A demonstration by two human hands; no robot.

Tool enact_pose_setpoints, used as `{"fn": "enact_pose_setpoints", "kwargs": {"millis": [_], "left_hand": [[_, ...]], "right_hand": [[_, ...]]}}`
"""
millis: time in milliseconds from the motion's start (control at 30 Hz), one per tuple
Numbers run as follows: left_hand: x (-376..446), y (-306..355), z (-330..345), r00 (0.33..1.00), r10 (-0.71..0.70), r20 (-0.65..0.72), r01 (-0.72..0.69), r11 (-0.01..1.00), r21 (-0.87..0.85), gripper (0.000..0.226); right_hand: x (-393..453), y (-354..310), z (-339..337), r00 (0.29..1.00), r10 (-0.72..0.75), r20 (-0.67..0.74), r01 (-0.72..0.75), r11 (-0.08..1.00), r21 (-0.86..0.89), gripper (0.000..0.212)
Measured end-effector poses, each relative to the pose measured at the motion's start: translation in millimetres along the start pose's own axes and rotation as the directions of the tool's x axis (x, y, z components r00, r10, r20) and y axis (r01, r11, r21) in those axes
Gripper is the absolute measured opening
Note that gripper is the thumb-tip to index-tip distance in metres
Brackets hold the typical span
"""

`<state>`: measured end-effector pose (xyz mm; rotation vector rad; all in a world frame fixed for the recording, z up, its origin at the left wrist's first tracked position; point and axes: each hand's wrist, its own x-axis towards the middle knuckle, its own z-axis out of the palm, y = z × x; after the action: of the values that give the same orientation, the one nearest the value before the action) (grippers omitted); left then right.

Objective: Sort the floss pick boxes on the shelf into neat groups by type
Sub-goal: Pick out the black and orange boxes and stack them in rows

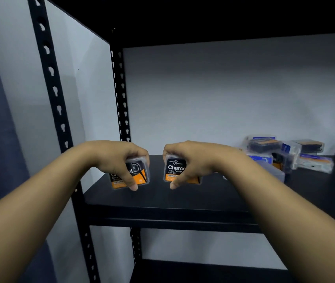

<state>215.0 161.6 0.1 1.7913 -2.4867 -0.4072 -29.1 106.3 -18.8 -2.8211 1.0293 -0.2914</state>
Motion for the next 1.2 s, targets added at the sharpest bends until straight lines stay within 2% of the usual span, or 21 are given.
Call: {"fn": "enact_pose_setpoints", "kwargs": {"millis": [500, 733, 900, 1200], "left_hand": [[-12.5, -39.4, 24.1, 0.995, -0.081, 0.065, 0.073, 0.99, 0.121, 0.047], [-9.8, -44.0, 30.3, 0.993, -0.088, 0.079, 0.085, 0.996, 0.035, 0.042], [-8.1, -45.0, 31.2, 0.99, -0.097, 0.098, 0.093, 0.995, 0.039, 0.042], [-7.2, -43.6, 32.7, 0.99, -0.098, 0.1, 0.096, 0.995, 0.032, 0.035]], "right_hand": [[33.5, -49.1, 55.6, 0.996, 0.064, 0.067, -0.062, 0.998, -0.032, 0.044], [38.9, -57.8, 63.6, 0.991, 0.119, 0.057, -0.114, 0.99, -0.082, 0.046], [37.2, -58.4, 66.3, 0.994, 0.109, 0.027, -0.106, 0.991, -0.078, 0.037], [41.4, -52.4, 73.4, 0.997, 0.065, -0.034, -0.069, 0.991, -0.113, 0.04]]}}
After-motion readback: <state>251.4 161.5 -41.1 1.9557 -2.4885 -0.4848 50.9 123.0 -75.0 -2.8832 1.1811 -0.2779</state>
